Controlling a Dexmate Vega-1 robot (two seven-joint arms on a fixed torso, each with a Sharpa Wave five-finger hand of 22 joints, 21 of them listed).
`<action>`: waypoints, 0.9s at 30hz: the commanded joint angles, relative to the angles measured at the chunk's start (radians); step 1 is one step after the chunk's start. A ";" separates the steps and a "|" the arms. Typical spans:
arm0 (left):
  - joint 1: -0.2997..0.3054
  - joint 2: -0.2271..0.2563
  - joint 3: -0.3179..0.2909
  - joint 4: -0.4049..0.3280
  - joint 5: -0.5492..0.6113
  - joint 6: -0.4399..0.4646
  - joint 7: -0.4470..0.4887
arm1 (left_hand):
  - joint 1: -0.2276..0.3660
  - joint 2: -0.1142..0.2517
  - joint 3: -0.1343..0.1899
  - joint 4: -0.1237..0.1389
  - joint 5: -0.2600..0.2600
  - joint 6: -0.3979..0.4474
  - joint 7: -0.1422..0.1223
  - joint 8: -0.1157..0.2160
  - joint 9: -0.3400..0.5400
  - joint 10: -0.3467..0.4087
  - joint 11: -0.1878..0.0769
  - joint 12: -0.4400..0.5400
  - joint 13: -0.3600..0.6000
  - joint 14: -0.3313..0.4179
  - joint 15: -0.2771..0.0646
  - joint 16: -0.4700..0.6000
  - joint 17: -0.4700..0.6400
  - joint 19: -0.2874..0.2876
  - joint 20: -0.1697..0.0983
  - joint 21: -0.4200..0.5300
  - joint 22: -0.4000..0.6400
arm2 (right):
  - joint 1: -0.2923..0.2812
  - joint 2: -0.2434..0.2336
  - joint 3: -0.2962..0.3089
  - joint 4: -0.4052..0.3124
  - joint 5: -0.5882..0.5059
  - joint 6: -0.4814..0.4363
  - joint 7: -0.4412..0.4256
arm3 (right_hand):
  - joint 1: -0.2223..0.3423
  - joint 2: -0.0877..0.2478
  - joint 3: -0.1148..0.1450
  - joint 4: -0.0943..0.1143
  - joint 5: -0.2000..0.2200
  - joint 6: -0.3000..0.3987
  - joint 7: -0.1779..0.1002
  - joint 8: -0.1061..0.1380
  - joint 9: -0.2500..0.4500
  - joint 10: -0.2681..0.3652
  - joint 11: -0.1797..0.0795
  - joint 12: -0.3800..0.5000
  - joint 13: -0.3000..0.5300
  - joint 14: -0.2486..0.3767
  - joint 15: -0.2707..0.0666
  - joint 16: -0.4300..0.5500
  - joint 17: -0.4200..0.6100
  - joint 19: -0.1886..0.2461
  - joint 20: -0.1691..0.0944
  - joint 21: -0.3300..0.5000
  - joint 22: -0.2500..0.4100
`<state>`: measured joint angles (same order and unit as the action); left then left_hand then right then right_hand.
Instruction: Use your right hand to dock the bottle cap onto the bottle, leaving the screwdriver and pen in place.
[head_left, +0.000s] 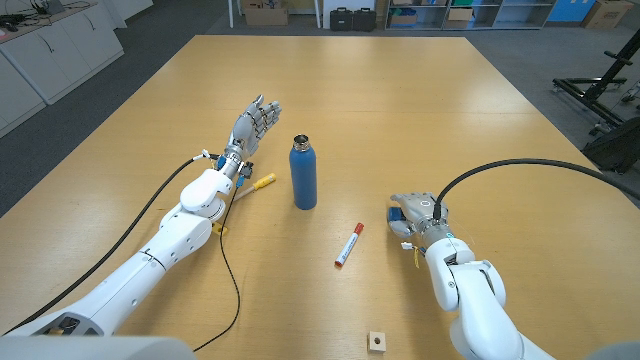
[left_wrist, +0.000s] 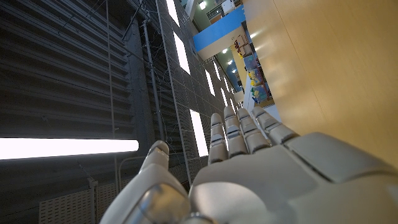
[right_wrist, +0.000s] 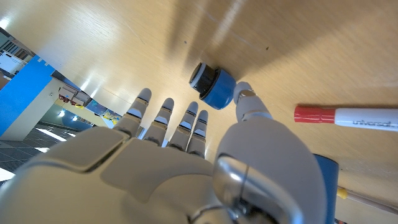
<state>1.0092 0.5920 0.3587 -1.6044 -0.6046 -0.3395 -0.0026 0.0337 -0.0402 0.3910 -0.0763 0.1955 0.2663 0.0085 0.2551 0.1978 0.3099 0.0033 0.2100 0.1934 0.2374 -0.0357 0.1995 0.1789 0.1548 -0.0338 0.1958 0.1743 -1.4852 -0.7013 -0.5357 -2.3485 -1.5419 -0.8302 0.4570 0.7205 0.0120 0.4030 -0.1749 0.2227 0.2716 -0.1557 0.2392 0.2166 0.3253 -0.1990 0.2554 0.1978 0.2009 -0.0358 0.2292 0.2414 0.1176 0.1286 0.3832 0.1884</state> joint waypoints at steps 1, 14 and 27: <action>0.005 0.003 -0.003 -0.003 -0.004 0.001 0.002 | -0.001 0.005 0.004 -0.006 -0.006 0.007 0.001 -0.003 0.002 0.007 -0.001 -0.001 0.001 0.009 -0.002 0.000 0.006 0.000 0.000 0.000 0.004 | -0.021 0.048 0.016 0.025 -0.057 0.033 0.001 | 0.012 -0.001 0.006 0.002 0.007 0.014 -0.001 0.008 0.002 0.015 0.000 0.008 0.003 0.014 -0.008 0.008 0.003 0.009 0.004 0.001 0.001; 0.004 0.006 0.002 -0.011 0.001 0.008 0.000 | -0.001 0.006 0.004 -0.007 -0.007 0.009 -0.001 -0.003 0.002 0.007 -0.001 -0.002 0.001 0.009 -0.003 0.000 0.006 0.000 0.001 0.000 0.004 | -0.037 0.082 0.026 0.061 -0.095 0.063 -0.044 | 0.018 -0.002 0.010 0.006 0.009 0.026 -0.011 0.013 0.002 0.028 -0.006 0.010 0.003 0.028 -0.013 0.012 0.004 0.020 0.000 0.002 0.001; 0.011 0.007 0.000 -0.010 -0.002 0.005 0.001 | -0.002 0.006 0.004 -0.008 -0.007 0.010 -0.001 -0.004 0.002 0.009 -0.002 -0.002 0.001 0.008 -0.004 -0.001 0.006 0.000 0.001 0.000 0.004 | -0.034 0.107 0.026 0.100 -0.140 0.081 -0.080 | 0.032 0.003 0.018 0.014 0.011 0.102 -0.048 0.045 0.003 0.100 -0.017 0.023 0.003 0.099 -0.054 0.036 0.008 0.070 -0.015 0.011 0.001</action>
<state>1.0160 0.5974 0.3582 -1.6143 -0.6049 -0.3368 -0.0022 0.0338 -0.0402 0.3953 -0.0804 0.1956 0.2663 0.0085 0.2512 0.1977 0.3097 0.0035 0.2100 0.1932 0.2374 -0.0357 0.1997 0.1845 0.1548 -0.0338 0.1958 0.1743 -1.5187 -0.6143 -0.5113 -2.2776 -1.6493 -0.7632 0.4100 0.7403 0.0107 0.4156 -0.1622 0.2301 0.3559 -0.1965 0.2741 0.2165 0.4070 -0.2146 0.2671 0.1978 0.2807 -0.0422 0.2557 0.2442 0.1728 0.1160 0.3881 0.1859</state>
